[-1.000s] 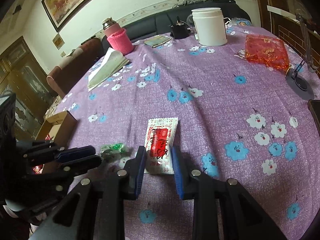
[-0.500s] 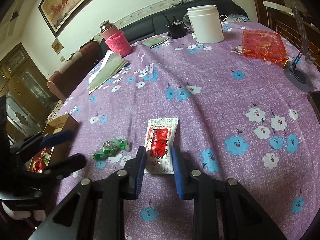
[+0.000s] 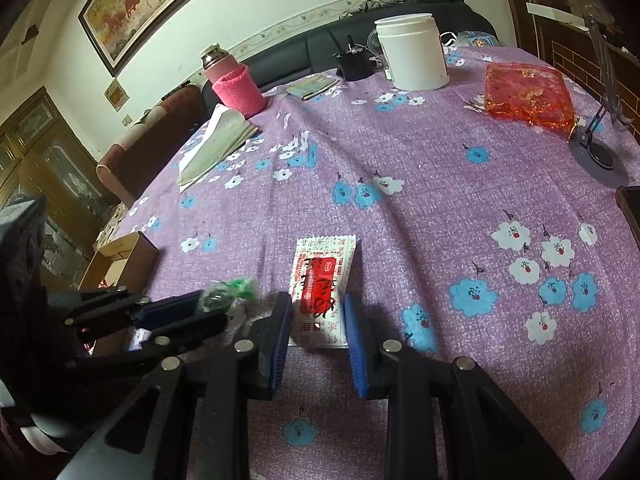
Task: Organize snacks
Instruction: 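Drop the green candy into the tray with left tool while right drops white sachet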
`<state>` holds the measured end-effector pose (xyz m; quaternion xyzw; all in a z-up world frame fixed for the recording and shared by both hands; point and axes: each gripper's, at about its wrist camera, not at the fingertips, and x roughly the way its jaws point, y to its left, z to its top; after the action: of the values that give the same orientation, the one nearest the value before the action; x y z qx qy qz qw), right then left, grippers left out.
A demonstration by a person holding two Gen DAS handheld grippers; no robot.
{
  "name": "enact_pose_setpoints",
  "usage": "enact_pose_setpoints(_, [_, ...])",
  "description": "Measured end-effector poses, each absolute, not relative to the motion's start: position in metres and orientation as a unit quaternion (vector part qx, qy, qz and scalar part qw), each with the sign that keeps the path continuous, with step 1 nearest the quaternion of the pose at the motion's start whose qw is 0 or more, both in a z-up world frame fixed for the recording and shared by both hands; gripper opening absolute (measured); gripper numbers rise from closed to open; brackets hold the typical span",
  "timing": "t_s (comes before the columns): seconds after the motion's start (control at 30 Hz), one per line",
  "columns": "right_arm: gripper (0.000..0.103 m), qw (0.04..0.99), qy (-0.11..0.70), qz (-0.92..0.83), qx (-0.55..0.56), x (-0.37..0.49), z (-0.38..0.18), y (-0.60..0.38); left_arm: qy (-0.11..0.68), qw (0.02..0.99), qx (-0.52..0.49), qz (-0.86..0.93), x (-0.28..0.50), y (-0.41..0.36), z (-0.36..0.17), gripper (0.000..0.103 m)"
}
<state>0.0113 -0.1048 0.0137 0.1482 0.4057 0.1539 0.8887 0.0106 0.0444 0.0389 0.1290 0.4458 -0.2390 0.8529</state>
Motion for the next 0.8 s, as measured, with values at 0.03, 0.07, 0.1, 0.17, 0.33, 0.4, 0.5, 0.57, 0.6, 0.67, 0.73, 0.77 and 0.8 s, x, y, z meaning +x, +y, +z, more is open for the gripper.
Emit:
enact_pose_setpoints(0.03, [0.030,0.890,0.404,0.155,0.148,0.011,0.014,-0.105,0.444,0.856,0.116,-0.239,0.008,0.050,0.043,0.016])
enact_pose_setpoints(0.07, [0.030,0.891,0.401,0.155,0.147,0.010,0.015,-0.104,0.442,0.859,0.102,-0.240,0.003,0.057,0.049,0.016])
enact_pose_setpoints(0.1, [0.030,0.892,0.399,0.155,0.145,0.009,0.016,-0.104,0.439,0.861,0.086,-0.240,-0.001,0.063,0.054,0.016])
enact_pose_setpoints(0.17, [0.030,0.894,0.394,0.156,0.143,0.007,0.017,-0.104,0.428,0.871,0.056,-0.233,-0.016,0.084,0.069,0.016])
enact_pose_setpoints(0.33, [0.030,0.898,0.387,0.156,0.138,0.002,0.018,-0.101,0.405,0.893,0.013,-0.195,-0.043,0.138,0.095,0.016])
enact_pose_setpoints(0.4, [0.030,0.902,0.382,0.153,0.129,0.000,0.021,-0.097,0.399,0.901,-0.002,-0.171,-0.050,0.166,0.102,0.016])
enact_pose_setpoints(0.5, [0.030,0.903,0.382,0.157,0.117,-0.006,0.030,-0.085,0.396,0.909,-0.021,-0.127,-0.054,0.211,0.107,0.016])
enact_pose_setpoints(0.57, [0.030,0.901,0.384,0.170,0.107,-0.011,0.038,-0.069,0.400,0.910,-0.043,-0.104,-0.053,0.238,0.106,0.016])
enact_pose_setpoints(0.6, [0.030,0.899,0.385,0.182,0.102,-0.015,0.043,-0.058,0.403,0.908,-0.053,-0.096,-0.052,0.251,0.103,0.016])
enact_pose_setpoints(0.67, [0.029,0.894,0.386,0.205,0.093,-0.020,0.052,-0.035,0.410,0.905,-0.075,-0.081,-0.046,0.272,0.096,0.016])
enact_pose_setpoints(0.73, [0.029,0.888,0.389,0.230,0.086,-0.022,0.060,-0.010,0.420,0.899,-0.105,-0.070,-0.042,0.293,0.085,0.016])
enact_pose_setpoints(0.77, [0.029,0.884,0.392,0.242,0.080,-0.022,0.063,0.004,0.422,0.897,-0.113,-0.069,-0.040,0.298,0.082,0.016])
enact_pose_setpoints(0.8, [0.029,0.882,0.393,0.250,0.073,-0.023,0.066,0.018,0.424,0.895,-0.122,-0.066,-0.039,0.304,0.078,0.016])
